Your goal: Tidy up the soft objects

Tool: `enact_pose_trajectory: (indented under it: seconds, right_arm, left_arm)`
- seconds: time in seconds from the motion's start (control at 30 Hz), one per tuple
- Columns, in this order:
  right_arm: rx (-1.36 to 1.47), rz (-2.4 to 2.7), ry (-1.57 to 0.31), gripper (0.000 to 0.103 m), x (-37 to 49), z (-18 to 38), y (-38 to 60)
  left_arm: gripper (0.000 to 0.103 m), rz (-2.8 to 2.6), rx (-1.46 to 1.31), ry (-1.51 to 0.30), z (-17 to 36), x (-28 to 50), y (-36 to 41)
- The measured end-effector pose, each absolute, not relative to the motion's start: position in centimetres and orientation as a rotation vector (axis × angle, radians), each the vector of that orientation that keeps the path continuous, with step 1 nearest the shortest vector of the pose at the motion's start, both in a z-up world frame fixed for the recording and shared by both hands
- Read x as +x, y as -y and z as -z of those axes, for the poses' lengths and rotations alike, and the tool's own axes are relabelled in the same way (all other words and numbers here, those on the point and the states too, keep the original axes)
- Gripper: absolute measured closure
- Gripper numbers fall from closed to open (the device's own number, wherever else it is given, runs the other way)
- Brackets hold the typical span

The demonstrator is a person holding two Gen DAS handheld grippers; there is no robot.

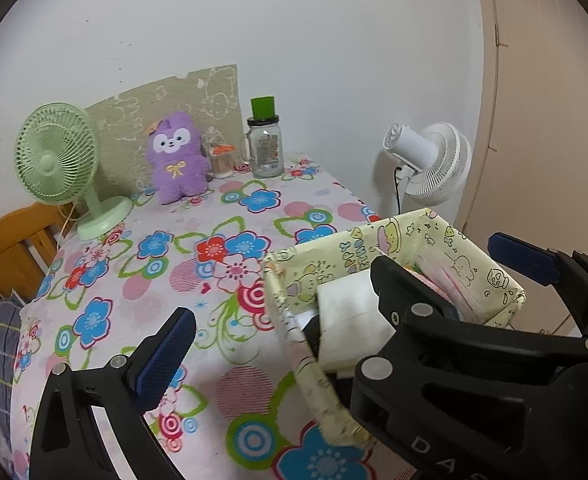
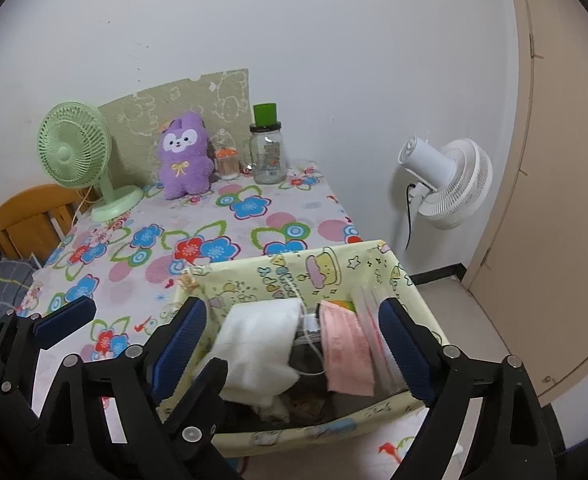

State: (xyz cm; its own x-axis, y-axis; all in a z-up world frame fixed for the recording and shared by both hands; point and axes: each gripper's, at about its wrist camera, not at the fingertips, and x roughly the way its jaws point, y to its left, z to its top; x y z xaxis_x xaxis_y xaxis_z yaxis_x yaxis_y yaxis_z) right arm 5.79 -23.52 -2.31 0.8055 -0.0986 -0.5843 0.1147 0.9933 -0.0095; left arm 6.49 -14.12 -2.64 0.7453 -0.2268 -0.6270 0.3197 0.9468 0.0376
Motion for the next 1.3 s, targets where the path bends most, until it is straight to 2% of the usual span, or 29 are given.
enact_pose_trajectory:
  seconds: [0.2, 1.3]
  right_arm:
    - [0.033, 0.120, -0.591, 0.007, 4.7, 1.5, 21.6]
    - [0.003, 0.064, -0.484, 0.007, -0.2, -0.9, 14.0]
  left_arm:
    - [0.000, 0.276, 0.111, -0.641, 1.9, 5.7, 11.5]
    - [0.000, 0.080, -0.032, -0.562, -0.2, 0.7, -1.6]
